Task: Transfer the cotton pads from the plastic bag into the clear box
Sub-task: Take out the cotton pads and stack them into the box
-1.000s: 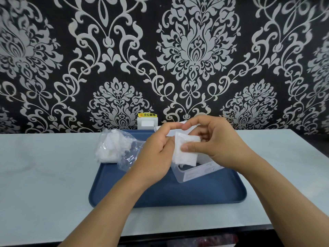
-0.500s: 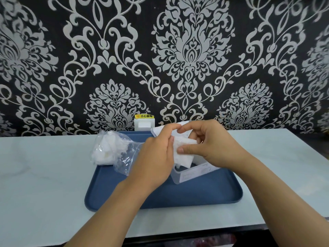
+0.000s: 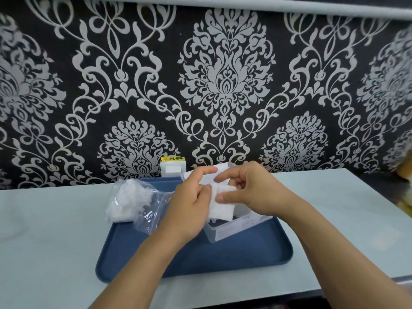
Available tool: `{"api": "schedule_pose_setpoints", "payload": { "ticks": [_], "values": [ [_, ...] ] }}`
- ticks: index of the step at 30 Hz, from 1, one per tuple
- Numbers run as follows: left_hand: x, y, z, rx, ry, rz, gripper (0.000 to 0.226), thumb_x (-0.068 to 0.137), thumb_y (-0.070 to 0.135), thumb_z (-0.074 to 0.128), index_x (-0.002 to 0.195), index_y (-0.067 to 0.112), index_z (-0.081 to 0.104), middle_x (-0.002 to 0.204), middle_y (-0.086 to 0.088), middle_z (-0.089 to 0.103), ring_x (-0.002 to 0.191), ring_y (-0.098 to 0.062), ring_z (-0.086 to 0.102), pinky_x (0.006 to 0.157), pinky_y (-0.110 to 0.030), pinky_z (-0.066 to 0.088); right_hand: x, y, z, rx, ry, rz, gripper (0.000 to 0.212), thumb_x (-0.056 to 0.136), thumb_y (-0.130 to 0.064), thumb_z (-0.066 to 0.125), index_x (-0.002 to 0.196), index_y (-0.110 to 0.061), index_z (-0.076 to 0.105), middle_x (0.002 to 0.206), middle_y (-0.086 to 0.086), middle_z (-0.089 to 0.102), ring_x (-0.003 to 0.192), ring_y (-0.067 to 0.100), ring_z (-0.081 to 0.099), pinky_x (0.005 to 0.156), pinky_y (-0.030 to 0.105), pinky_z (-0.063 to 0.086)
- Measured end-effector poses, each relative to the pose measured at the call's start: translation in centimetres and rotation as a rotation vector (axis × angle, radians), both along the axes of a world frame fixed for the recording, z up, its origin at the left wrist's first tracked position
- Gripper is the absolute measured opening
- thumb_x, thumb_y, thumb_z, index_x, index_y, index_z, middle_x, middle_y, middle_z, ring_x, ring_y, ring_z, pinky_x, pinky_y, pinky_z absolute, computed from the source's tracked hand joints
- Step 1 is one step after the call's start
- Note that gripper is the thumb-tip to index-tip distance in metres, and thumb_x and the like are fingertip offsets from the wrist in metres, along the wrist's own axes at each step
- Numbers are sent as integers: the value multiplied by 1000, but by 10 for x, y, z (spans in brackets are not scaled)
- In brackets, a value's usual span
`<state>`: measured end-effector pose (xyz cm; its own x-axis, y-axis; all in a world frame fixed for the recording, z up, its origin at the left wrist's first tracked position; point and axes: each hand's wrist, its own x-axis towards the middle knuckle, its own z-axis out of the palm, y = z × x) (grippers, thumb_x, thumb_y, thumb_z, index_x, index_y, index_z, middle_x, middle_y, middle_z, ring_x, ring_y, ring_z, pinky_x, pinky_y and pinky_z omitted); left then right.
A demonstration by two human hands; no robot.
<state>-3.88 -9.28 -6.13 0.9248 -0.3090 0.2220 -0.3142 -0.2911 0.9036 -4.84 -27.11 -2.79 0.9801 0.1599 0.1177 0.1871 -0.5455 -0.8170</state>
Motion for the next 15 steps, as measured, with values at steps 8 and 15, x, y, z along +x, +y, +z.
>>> {"api": "schedule_pose_setpoints", "payload": {
  "ticks": [8,15],
  "values": [
    [-11,-8,6,-90,40,-66,33,96,26,65,125,36,53,87,0,75,74,-22,70,66,-29,55,-7,-6,-1,-43,2,-100,26,72,-22,88,67,-5,70,48,-11,45,45,5,34,51,20,30],
    [3,-4,-4,-51,81,-82,54,93,1,60,128,41,48,112,5,74,96,-20,72,82,-40,59,-4,-2,1,291,197,-103,23,81,-17,82,75,-10,61,81,13,69,73,15,62,65,27,52]
  ]
}}
